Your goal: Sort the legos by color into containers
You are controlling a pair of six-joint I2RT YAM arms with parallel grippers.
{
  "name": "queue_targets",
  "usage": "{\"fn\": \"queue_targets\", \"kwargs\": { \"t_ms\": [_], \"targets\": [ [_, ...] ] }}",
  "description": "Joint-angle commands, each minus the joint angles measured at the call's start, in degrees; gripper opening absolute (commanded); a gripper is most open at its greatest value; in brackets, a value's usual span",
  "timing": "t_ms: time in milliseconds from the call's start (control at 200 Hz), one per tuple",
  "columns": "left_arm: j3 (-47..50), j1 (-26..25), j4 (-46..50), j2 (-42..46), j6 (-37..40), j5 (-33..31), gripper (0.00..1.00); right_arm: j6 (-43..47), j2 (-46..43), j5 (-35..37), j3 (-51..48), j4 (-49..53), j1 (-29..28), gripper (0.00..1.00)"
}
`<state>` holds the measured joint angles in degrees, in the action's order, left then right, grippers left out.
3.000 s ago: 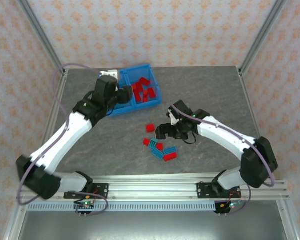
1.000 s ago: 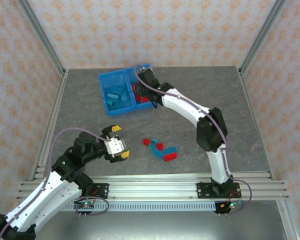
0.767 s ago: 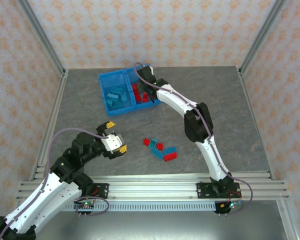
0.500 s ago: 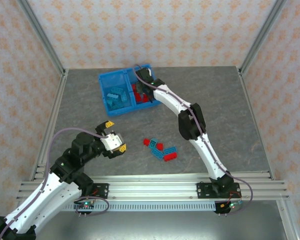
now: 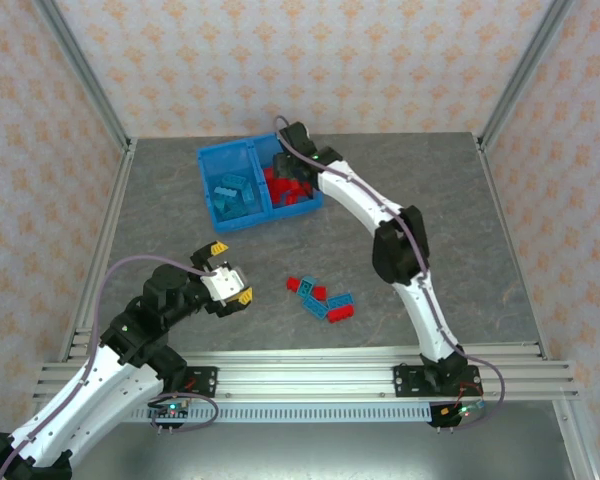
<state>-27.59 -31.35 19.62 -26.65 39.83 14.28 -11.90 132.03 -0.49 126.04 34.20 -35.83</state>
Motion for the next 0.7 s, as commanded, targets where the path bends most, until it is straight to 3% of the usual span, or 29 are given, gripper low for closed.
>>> {"fn": "queue_targets", "kwargs": {
  "t_ms": [0, 275, 340, 475, 591, 696],
  "targets": [
    [-0.25, 0.48, -1.20, -0.41, -3.20, -2.10, 1.00, 1.24, -15.94, -1.58, -10.49, -3.27, 0.33, 0.58],
    [-5.55, 2.10, -0.95, -9.18, -15.96, -6.00, 1.00, 2.81, -48.06, -4.69, -44.00, -5.87, 0.33, 0.68],
    [-9.76, 3.00, 0.76, -13.38, -23.50, -7.02, 1.00, 2.43, -53.01, -6.30, -48.96, -3.56, 0.33, 0.72],
    [-19.59, 3.32, 4.99, -22.68, -48.00, -13.96, 1.00, 3.13, -58.37, -12.38, -55.44, 5.49, 0.33, 0.76],
    [-23.77, 2.93, 7.58, -29.75, -63.09, -9.01, 1.00, 2.14, -60.61, -19.87, -60.48, 8.60, 0.33, 0.77],
    [-23.52, 0.48, 7.11, -34.95, -79.41, -9.40, 0.99, 0.92, -62.05, -26.45, -64.34, 8.10, 0.33, 0.78]
  ]
}}
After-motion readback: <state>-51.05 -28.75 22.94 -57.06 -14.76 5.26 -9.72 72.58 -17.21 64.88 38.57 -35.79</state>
